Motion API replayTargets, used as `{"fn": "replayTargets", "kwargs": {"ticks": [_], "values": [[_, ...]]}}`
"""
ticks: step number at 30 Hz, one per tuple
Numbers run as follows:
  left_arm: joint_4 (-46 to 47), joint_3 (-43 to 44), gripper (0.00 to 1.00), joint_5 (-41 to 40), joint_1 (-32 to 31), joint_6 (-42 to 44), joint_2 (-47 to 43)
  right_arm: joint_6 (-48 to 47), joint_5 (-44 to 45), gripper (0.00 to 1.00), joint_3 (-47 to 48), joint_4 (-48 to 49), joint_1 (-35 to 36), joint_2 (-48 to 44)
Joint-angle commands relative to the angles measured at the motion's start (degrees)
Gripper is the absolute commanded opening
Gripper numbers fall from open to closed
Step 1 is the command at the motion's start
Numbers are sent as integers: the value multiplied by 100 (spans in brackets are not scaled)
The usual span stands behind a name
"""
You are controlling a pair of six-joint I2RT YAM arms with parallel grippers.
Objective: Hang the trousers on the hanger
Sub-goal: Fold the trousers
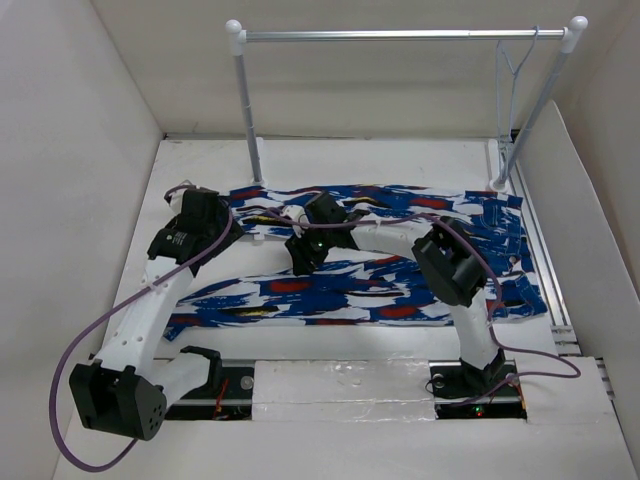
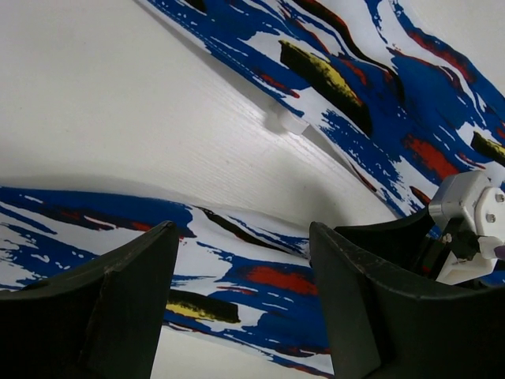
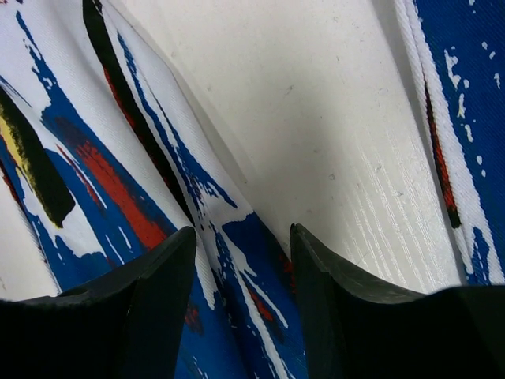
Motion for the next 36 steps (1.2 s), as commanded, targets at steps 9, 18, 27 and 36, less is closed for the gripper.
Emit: {"fn": "replayTargets", "kwargs": {"ticks": [9, 18, 27, 36], "values": [[213, -17, 63, -64, 26, 405, -35, 32, -179, 57, -65, 164, -267, -113], [221, -272, 63, -91, 26, 520, -8, 76, -163, 59, 95, 67, -329, 177], [186, -342, 63, -82, 26, 520, -149, -319, -821, 41, -371, -73, 233, 125], [72, -237, 62, -108, 26, 493, -237, 102, -375, 0, -194, 610, -161, -1092]]}}
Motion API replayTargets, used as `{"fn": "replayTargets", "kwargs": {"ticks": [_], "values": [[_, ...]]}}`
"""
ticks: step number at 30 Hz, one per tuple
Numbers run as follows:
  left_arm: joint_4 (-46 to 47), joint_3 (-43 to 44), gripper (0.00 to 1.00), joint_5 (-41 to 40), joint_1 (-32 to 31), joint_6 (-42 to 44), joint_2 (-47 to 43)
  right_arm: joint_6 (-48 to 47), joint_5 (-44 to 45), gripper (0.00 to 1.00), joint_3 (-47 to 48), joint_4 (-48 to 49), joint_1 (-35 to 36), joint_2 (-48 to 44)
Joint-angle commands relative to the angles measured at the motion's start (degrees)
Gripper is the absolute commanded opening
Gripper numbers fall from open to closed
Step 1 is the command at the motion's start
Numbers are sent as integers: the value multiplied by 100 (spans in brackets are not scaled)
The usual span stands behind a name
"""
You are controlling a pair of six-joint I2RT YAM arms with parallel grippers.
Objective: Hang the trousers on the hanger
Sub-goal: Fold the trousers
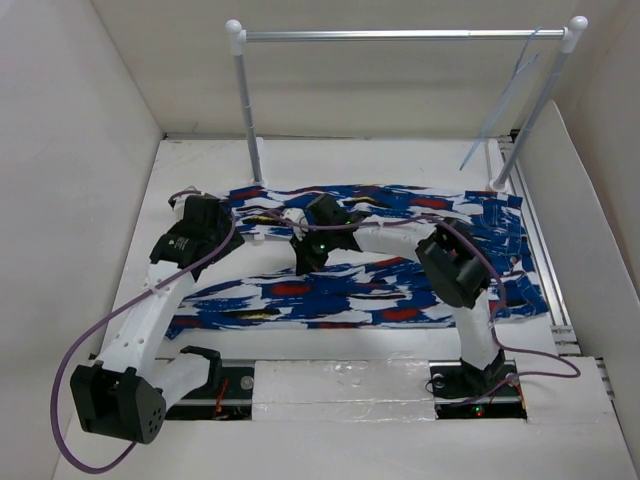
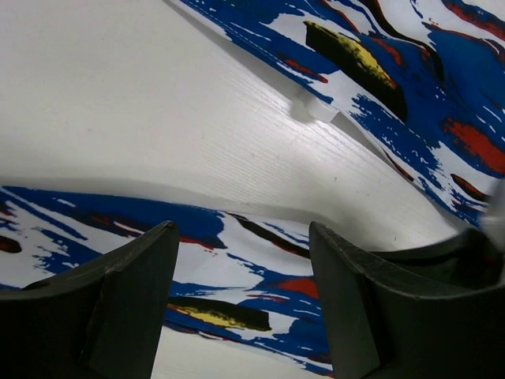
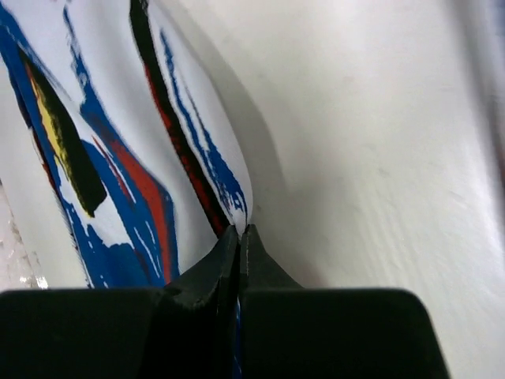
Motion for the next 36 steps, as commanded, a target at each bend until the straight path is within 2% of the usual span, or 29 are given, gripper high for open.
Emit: {"fn": "replayTargets", "kwargs": {"ticks": [1, 3, 4, 6, 9, 10, 13, 14, 15, 17, 18, 20, 22, 23, 24, 25, 26, 28, 30, 31, 32, 34, 36], "values": [[-90, 123, 62, -121, 26, 22, -169, 154, 530, 0, -105, 625, -207, -1273], [-169, 168, 62, -315, 26, -14, -222, 128, 876, 0, -456, 863, -269, -1933], [-178, 159, 62, -367, 26, -40, -257, 154, 1233, 0, -605, 967, -269, -2074], [-178, 71, 61, -508, 26, -110, -362, 207, 1412, 0, -747, 1039, -383, -2084], [-161, -87, 61, -570, 26, -242, -363, -82, 1097, 0, 32, -337, -611, -954], [-117, -122, 62, -570, 26, -268, -310, -118, 1035, 0, 435, -533, -612, -454], [-143, -123, 64, -684, 26, -400, -135, 39, 1288, 17, 282, -395, -665, -466], [-125, -140, 67, -806, 26, -496, -108, 92, 1341, 33, 54, -203, -665, -736], [-117, -157, 68, -912, 26, -558, -90, 189, 1411, 40, -35, -166, -665, -878], [-108, -227, 70, -1305, 26, -760, -37, 181, 1622, 53, -53, -357, -665, -1159], [-73, -271, 73, -1430, 26, -952, -46, 120, 1667, 55, -53, -420, -612, -1239], [164, -438, 74, -1450, 305, -1060, 15, 49, 1702, 56, -88, -517, -533, -1415], [723, -588, 74, -1030, 1322, -867, 68, 23, 1667, 55, -377, -439, -376, -1792], [971, -788, 73, -261, 1805, -745, 85, 14, 1667, 45, -509, -351, -314, -1898], [1426, -877, 72, 173, 2332, -526, 164, 14, 1650, 32, -806, -315, -252, -2152], [1665, -965, 71, 603, 3242, -428, 200, 31, 1519, 2, -966, -263, -199, -2276], [1842, -1062, 71, 1165, 3599, -366, 243, 66, 1491, 0, -1141, -132, -86, -2399], [2177, -1028, 70, 1530, 3971, -243, 567, 145, 1500, 0, -1632, 18, 38, -2819], [2230, -791, 70, 1766, 3972, -207, 1049, 215, 1474, 0, -1889, 124, 178, -3032], [2535, -790, 71, 1951, 3972, -181, 1157, 242, 1404, 5, -2056, 142, 179, -3190], [2651, -773, 71, 2179, 3972, -198, 1254, 251, 1342, 22, -2118, 133, 258, -3235], [2836, -660, 71, 2190, 3972, -286, 1570, 269, 1289, 37, -2267, 98, 520, -3366], [2994, -659, 71, 2190, 3972, -286, 1641, 277, 1272, 38, -2312, 98, 583, -3384]]}}
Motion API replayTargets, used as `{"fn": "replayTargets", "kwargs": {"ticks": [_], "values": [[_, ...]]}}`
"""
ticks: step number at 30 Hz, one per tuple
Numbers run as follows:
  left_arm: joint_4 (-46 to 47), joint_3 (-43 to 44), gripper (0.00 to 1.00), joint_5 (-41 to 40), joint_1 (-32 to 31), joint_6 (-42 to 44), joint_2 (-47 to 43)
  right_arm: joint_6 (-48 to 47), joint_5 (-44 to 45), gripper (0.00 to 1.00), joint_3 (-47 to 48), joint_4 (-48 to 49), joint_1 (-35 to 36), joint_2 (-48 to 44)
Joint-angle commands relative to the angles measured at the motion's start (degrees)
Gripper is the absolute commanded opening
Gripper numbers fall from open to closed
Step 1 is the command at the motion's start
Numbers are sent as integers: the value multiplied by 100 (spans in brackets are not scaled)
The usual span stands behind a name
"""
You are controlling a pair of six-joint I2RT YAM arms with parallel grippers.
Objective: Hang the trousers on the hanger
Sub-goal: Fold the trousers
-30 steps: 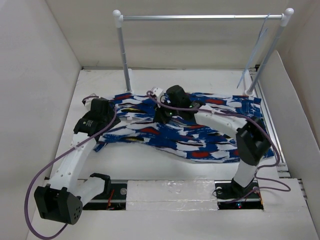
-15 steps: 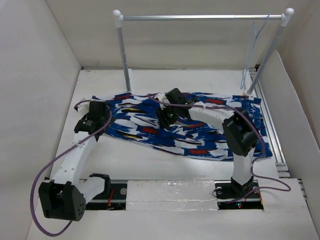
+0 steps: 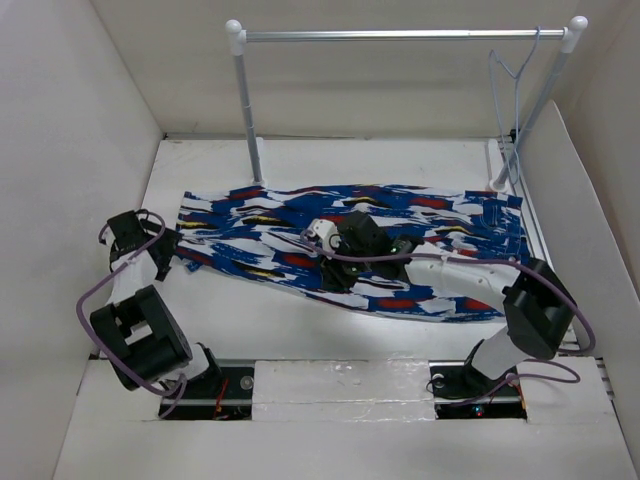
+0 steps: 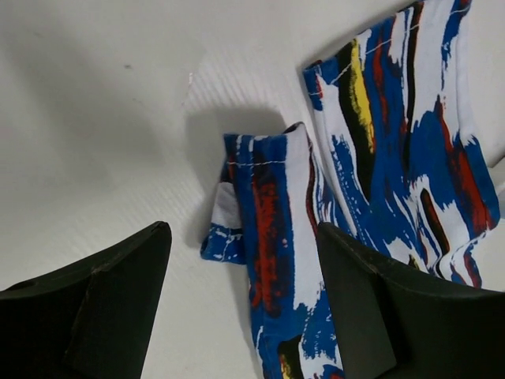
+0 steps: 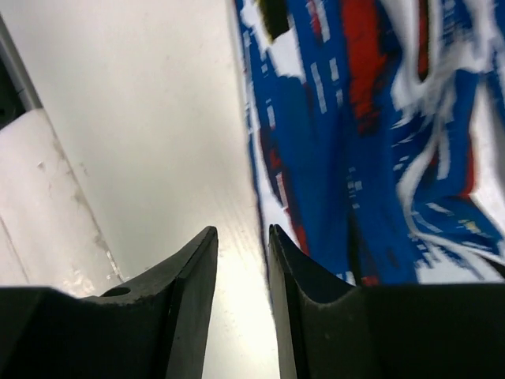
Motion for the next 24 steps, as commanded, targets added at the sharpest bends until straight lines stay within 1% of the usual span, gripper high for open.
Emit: {"fn": "replayTargets", "kwargs": {"ticks": [1, 5, 6, 7, 9, 10, 14, 15, 18, 19, 20, 21, 24], "values": [[669, 310, 71, 478, 12, 105, 87, 111, -136, 38, -170, 262, 244, -237], [792, 433, 68, 540, 12, 175, 517, 287, -197, 39, -460, 473, 324, -281], [836, 433, 65, 575, 12, 193, 596, 279, -241, 39, -495, 517, 324, -307], [871, 485, 60, 584, 12, 193, 658, 287, -268, 39, -513, 534, 324, -316], [924, 538, 57, 567, 12, 219, 860, 287, -251, 39, -452, 465, 324, -369], [907, 616, 54, 549, 12, 228, 939, 287, -224, 39, -417, 360, 324, -387], [521, 767, 52, 347, 12, 263, 1318, 279, -119, 39, -241, 166, 324, -457], [468, 767, 50, 303, 12, 263, 1353, 279, -110, 39, -197, 148, 324, -448], [459, 767, 38, 259, 12, 246, 1432, 279, -110, 39, -153, 122, 324, -387], [467, 819, 21, 329, 12, 254, 1441, 287, -118, 39, -144, 113, 324, -378], [467, 854, 8, 399, 12, 255, 1424, 279, -127, 39, -135, 104, 324, -395], [441, 907, 0, 539, 12, 246, 1406, 279, -119, 39, -144, 113, 324, -404], [231, 1100, 0, 637, 12, 184, 1064, 287, -75, 39, -162, 122, 324, -466]]}}
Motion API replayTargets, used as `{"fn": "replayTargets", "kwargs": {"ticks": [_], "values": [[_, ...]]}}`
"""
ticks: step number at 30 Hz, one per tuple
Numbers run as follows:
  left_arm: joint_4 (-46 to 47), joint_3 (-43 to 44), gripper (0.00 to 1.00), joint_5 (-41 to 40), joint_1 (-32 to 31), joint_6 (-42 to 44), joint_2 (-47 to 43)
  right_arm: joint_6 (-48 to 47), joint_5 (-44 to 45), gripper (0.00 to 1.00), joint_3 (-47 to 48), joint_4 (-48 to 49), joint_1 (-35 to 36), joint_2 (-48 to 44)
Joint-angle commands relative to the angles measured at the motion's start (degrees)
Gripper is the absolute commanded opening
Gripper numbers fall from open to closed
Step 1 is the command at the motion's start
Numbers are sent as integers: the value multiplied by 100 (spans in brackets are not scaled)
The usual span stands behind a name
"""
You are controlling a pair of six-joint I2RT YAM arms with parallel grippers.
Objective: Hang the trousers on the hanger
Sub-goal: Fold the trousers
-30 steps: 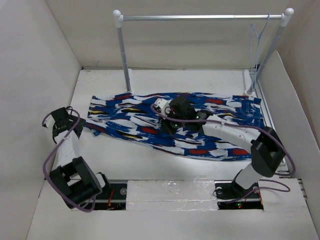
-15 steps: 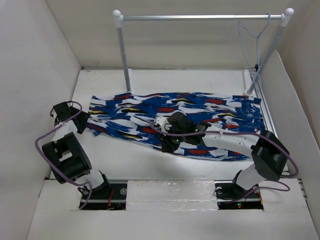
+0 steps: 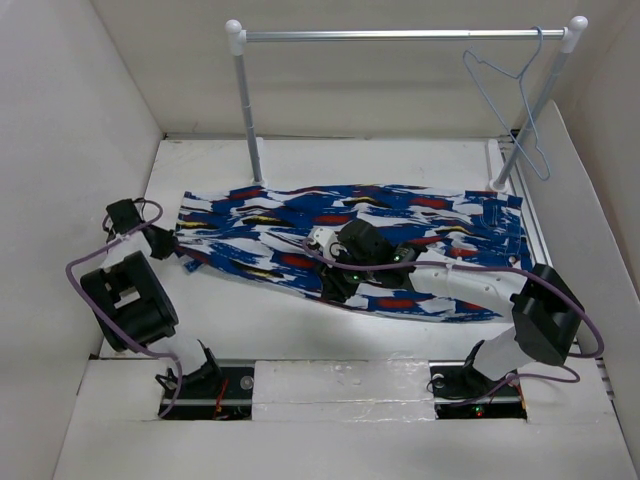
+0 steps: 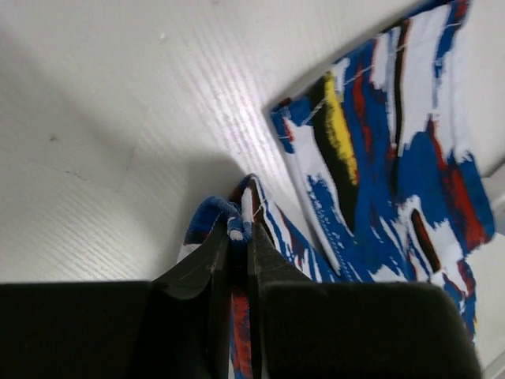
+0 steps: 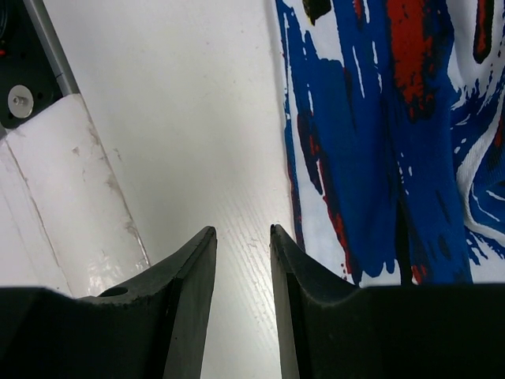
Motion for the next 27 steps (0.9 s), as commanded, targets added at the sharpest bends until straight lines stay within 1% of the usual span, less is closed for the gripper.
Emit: {"fn": "replayTargets", "kwargs": {"ticks": [1, 3, 4, 5, 7, 9, 11, 14, 15, 17, 18, 19, 20, 21, 22, 23, 24, 27], "values": [[-231, 516, 0, 173, 9, -15, -538, 27, 72, 39, 203, 23, 14, -197], [-503, 745, 0, 340, -227, -67, -1021, 19, 107, 40, 186, 23, -47, -223], [-635, 1077, 0, 341, -350, -85, -1180, 18, 116, 42, 177, 32, -48, -223], [-906, 1246, 0, 315, -621, -146, -1477, 18, 107, 44, 159, 32, -48, -223], [-1092, 1580, 0, 148, -895, -278, -1821, -34, 107, 48, 159, 14, -101, -189], [-1303, 1625, 0, -45, -1080, -454, -2331, -87, 72, 52, 151, -29, -161, -92], [-1461, 1415, 0, -177, -1080, -533, -2752, -157, 46, 53, 142, -65, -162, -57], [-1725, 1047, 0, -432, -1080, -288, -3148, -219, -25, 54, 98, -65, -215, -39], [-1752, 880, 0, -659, -1080, -244, -3237, -228, -60, 54, 72, -65, -215, -48], [-1682, 248, 0, -906, -1080, -182, -3482, -245, -95, 54, 36, -65, -215, -74], [-1647, 28, 0, -968, -959, -182, -3554, -254, -130, 54, 10, -82, -267, -91], [-1612, -418, 0, -1004, -722, -234, -3607, -254, -156, 54, -34, -82, -267, -135], [-1533, -579, 0, -1004, -581, -252, -3694, -254, -183, 54, -69, -91, -328, -170], [-1515, -955, 0, -1004, -258, -261, -3747, -289, -209, 55, -130, -161, -329, -275], [-1515, -959, 0, -1004, -254, -235, -3748, -289, -209, 55, -157, -161, -329, -276], [-1532, -1037, 0, -1004, 15, -226, -3809, -289, -192, 56, -183, -214, -381, -328], [-1602, -1072, 0, -1335, 79, -234, -3844, -289, -183, 56, -227, -240, -434, -381], [-1910, -959, 0, -1959, 80, -305, -3923, -254, -192, 57, -376, -363, -566, -610]]}}
